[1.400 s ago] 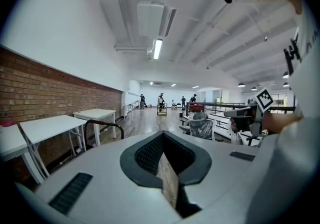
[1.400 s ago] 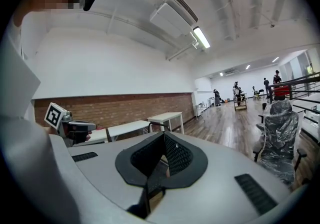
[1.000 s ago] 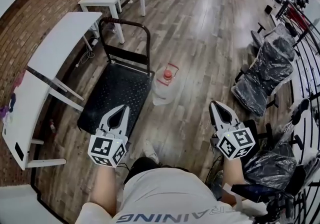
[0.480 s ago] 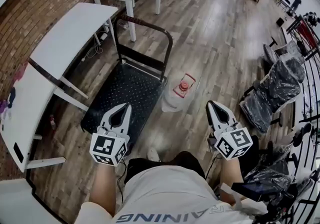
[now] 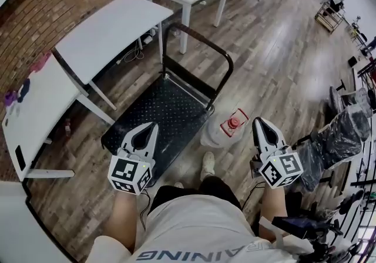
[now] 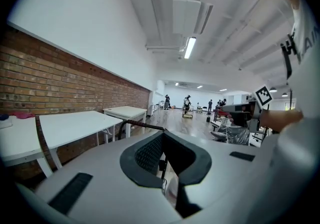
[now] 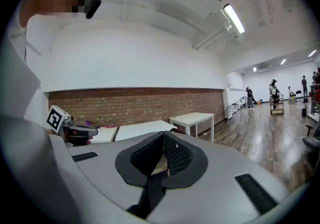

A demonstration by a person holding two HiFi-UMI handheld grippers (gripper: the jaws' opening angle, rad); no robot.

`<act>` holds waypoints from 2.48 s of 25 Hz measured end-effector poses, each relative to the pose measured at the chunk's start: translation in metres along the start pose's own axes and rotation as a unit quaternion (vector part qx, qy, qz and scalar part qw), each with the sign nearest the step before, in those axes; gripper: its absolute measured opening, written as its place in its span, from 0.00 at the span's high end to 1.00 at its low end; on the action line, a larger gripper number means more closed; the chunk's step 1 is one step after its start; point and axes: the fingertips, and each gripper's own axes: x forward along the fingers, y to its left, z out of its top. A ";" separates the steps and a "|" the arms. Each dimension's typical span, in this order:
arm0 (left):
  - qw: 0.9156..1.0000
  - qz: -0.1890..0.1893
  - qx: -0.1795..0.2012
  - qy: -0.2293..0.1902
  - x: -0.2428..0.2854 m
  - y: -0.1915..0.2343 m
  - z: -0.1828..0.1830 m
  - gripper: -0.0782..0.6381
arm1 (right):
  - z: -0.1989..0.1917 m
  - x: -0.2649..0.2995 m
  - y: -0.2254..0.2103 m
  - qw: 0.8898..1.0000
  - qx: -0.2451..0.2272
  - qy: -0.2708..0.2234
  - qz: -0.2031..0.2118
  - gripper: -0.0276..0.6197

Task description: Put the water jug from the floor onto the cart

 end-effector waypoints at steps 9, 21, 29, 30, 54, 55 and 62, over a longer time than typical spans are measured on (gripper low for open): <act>0.999 0.040 0.002 -0.005 0.083 0.014 0.027 0.89 | -0.001 0.076 -0.081 1.000 0.016 0.002 0.025 0.95; 0.996 0.084 -0.024 0.018 0.183 0.009 0.018 0.89 | -0.074 0.141 -0.192 0.996 0.052 0.067 0.041 0.95; 0.996 0.052 -0.017 0.074 0.219 0.010 -0.050 0.89 | -0.170 0.144 -0.213 0.987 0.068 0.144 0.000 0.92; 0.995 0.049 -0.018 0.081 0.222 0.010 -0.060 0.89 | -0.183 0.142 -0.215 0.985 0.072 0.155 -0.003 0.90; 0.974 0.053 -0.050 0.212 0.235 0.040 -0.245 0.89 | -0.495 0.152 -0.240 0.931 0.011 0.362 -0.050 0.44; 0.974 0.056 -0.052 0.215 0.233 0.041 -0.250 0.89 | -0.503 0.152 -0.241 0.929 0.008 0.367 -0.051 0.44; 0.971 0.059 -0.056 0.225 0.231 0.039 -0.257 0.89 | -0.536 0.156 -0.238 0.921 0.002 0.386 -0.045 0.43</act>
